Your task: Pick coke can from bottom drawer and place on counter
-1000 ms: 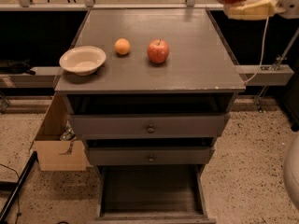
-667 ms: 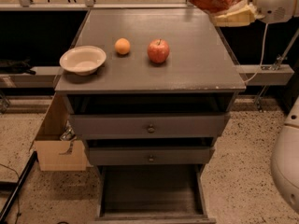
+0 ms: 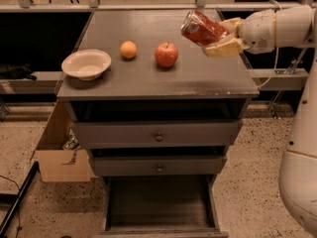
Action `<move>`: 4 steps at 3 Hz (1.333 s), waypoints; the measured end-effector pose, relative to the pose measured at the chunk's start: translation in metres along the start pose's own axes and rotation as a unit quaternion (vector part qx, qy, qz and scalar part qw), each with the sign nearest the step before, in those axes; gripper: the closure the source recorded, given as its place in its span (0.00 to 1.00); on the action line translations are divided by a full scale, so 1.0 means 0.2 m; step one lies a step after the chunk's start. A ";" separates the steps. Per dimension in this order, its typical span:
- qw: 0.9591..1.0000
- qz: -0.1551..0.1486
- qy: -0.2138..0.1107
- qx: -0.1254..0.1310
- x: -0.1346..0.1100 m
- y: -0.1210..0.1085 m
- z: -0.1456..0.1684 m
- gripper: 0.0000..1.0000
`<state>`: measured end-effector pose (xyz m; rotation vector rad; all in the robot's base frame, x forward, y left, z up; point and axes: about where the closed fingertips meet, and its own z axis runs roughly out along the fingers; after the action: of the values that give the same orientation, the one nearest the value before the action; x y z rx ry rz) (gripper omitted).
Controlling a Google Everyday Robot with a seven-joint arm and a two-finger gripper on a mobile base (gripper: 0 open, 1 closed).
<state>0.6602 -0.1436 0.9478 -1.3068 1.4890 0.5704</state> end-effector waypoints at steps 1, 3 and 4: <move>1.000 -0.003 -0.003 0.003 -0.02 -0.02 0.04 1.00; 0.998 0.043 0.042 -0.032 0.22 0.00 0.27 1.00; 0.996 0.066 0.054 -0.036 0.33 -0.01 0.30 1.00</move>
Offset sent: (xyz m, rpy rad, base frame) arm 0.0152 0.0336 -0.0750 -0.1162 0.1933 0.0711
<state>0.6922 -0.1203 0.8677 -1.3185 1.6657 0.6517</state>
